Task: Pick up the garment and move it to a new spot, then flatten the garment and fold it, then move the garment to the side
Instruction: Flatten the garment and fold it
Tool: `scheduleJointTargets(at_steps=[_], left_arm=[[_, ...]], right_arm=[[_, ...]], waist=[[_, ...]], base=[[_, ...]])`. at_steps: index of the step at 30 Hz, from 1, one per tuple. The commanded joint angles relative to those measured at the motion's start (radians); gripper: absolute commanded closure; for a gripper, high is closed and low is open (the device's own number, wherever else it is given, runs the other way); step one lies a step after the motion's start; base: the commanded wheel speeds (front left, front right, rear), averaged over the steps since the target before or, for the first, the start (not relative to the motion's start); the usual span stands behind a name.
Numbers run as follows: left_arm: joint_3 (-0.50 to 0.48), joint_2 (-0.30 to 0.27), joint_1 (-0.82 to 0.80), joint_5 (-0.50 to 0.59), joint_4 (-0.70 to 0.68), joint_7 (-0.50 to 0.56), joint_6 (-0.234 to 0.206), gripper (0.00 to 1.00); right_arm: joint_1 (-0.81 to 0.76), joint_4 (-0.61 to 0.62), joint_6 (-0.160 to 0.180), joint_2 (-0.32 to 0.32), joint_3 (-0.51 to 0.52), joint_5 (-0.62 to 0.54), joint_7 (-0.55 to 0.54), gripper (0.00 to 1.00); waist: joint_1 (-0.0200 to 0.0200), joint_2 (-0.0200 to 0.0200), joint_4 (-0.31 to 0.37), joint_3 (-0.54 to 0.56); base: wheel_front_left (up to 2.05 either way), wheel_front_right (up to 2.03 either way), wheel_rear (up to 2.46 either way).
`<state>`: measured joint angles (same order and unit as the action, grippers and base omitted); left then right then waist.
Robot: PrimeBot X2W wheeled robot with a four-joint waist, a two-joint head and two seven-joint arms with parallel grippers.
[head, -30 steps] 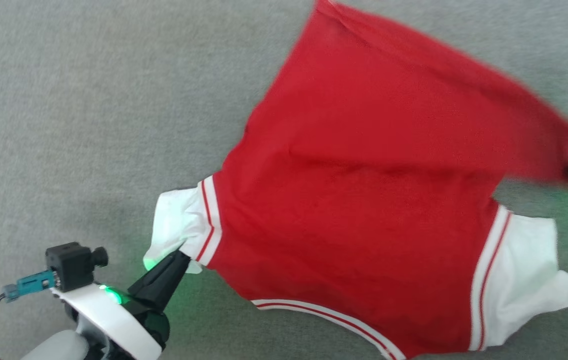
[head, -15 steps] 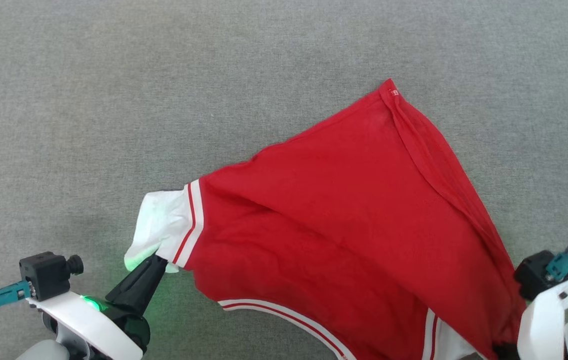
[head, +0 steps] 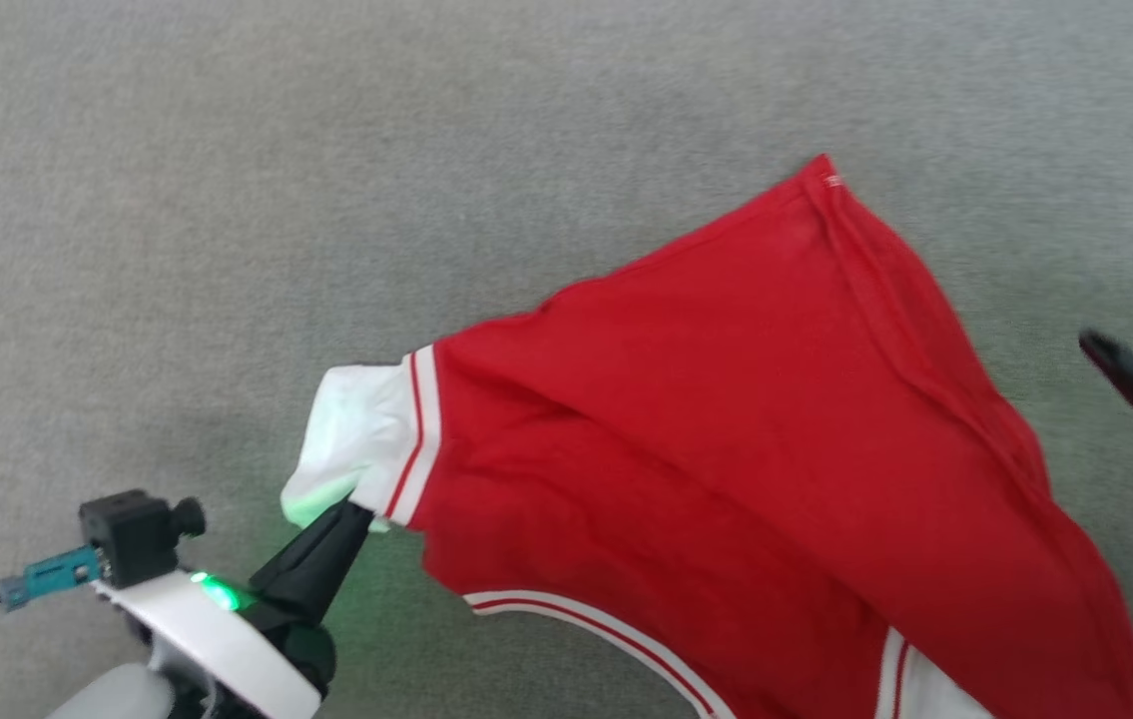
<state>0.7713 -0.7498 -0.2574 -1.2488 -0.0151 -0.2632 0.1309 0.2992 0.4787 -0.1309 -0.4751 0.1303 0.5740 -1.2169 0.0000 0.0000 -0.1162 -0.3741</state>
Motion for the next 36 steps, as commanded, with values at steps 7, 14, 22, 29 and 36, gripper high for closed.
scheduleJointTargets(at_steps=[7, 14, 22, 29, 36], left_arm=[[0.061, 0.052, -0.092, 0.002, 0.013, -0.002, -0.001, 1.0], [0.104, 0.096, -0.153, -0.018, 0.037, -0.002, -0.001, 1.0], [0.129, 0.118, -0.194, -0.037, 0.069, -0.002, -0.001, 1.0], [0.141, 0.088, -0.334, -0.01, 0.157, -0.002, -0.001, 1.0], [0.115, 0.051, -0.583, -0.02, 0.231, -0.002, -0.001, 1.0]], right_arm=[[0.21, -0.227, 0.0, 0.017, -0.2, -0.093, 0.081, 0.0], [0.383, -0.482, 0.0, -0.004, -0.34, -0.117, 0.149, 0.0], [0.43, -0.652, 0.0, -0.033, -0.464, -0.091, 0.168, 0.94], [0.536, -0.698, 0.001, 0.002, -0.4, -0.097, 0.35, 1.0], [0.679, -0.8, 0.001, 0.073, -0.291, -0.167, 0.512, 1.0]], waist=[[0.0, 0.0, -0.091, -0.073], [0.0, 0.0, -0.141, -0.126], [0.0, 0.0, -0.152, -0.13], [0.0, 0.0, -0.114, -0.111], [0.0, 0.0, -0.057, -0.124]], base=[[0.0, 0.0, 0.0], [0.0, 0.0, 0.0], [0.0, 0.0, 0.0], [0.0, 0.0, 0.0], [0.0, 0.0, 0.0]])
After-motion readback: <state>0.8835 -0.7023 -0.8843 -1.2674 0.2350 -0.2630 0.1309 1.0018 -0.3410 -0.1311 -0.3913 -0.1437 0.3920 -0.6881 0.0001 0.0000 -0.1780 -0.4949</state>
